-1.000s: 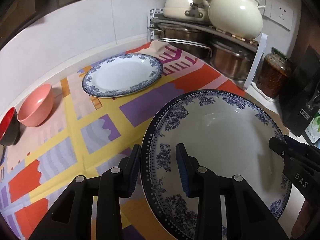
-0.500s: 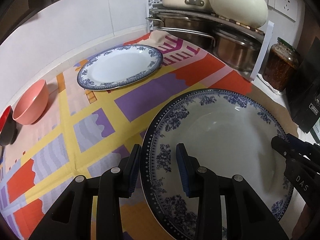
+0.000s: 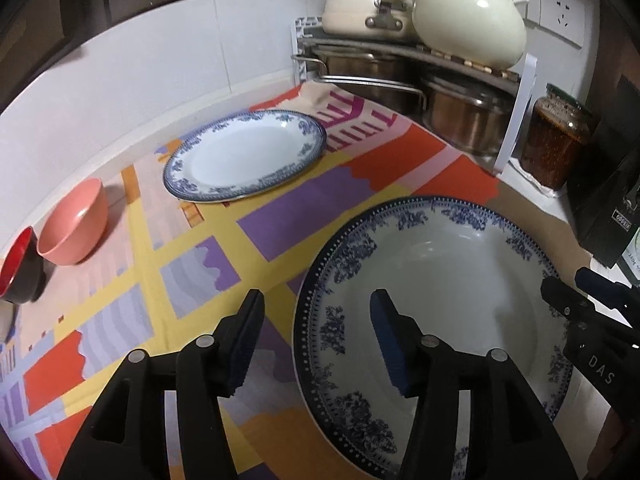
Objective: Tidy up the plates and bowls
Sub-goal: 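Lower the blue-and-white plate onto the green plate and open the right gripper, then move the right gripper to the other blue-and-white plate by the pot rack, then close the right gripper on that plate's rim and lift it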
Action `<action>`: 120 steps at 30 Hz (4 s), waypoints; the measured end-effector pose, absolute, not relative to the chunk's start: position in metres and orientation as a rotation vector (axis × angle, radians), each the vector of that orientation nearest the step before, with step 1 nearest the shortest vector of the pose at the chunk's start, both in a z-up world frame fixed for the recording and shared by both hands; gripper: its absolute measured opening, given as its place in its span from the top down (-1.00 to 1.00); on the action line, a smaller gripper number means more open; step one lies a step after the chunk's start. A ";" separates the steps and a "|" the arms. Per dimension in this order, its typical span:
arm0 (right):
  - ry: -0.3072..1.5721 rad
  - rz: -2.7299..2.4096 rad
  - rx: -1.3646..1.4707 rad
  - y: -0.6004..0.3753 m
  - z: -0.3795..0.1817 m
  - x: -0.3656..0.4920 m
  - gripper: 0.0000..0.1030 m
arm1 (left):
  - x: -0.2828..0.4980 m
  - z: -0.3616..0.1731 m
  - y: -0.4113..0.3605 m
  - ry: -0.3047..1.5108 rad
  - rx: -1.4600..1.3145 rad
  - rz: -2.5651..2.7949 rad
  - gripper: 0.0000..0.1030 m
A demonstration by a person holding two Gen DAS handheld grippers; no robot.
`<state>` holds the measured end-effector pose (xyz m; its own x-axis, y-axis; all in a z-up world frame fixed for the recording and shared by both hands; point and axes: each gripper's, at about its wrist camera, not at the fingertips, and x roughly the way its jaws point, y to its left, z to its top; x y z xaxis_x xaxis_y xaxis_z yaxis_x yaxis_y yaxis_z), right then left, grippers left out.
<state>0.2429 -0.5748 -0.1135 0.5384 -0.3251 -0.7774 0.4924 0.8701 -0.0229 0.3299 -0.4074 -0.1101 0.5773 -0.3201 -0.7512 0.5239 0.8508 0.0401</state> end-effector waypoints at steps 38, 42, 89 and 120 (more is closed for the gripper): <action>0.666 -0.315 0.143 -0.449 -0.012 0.236 -0.13 | 0.313 -0.012 -0.274 0.629 0.169 -0.456 -0.60; 0.658 -0.301 0.123 -0.443 -0.005 0.249 -0.13 | 0.326 -0.005 -0.270 0.623 0.172 -0.448 -0.60; 0.858 -0.305 0.159 -0.527 -0.058 0.524 -0.13 | 0.596 -0.076 -0.336 0.852 0.281 -0.344 -0.59; 1.046 -0.279 0.251 -0.540 -0.132 0.578 0.03 | 0.655 -0.144 -0.354 1.088 0.215 -0.402 0.08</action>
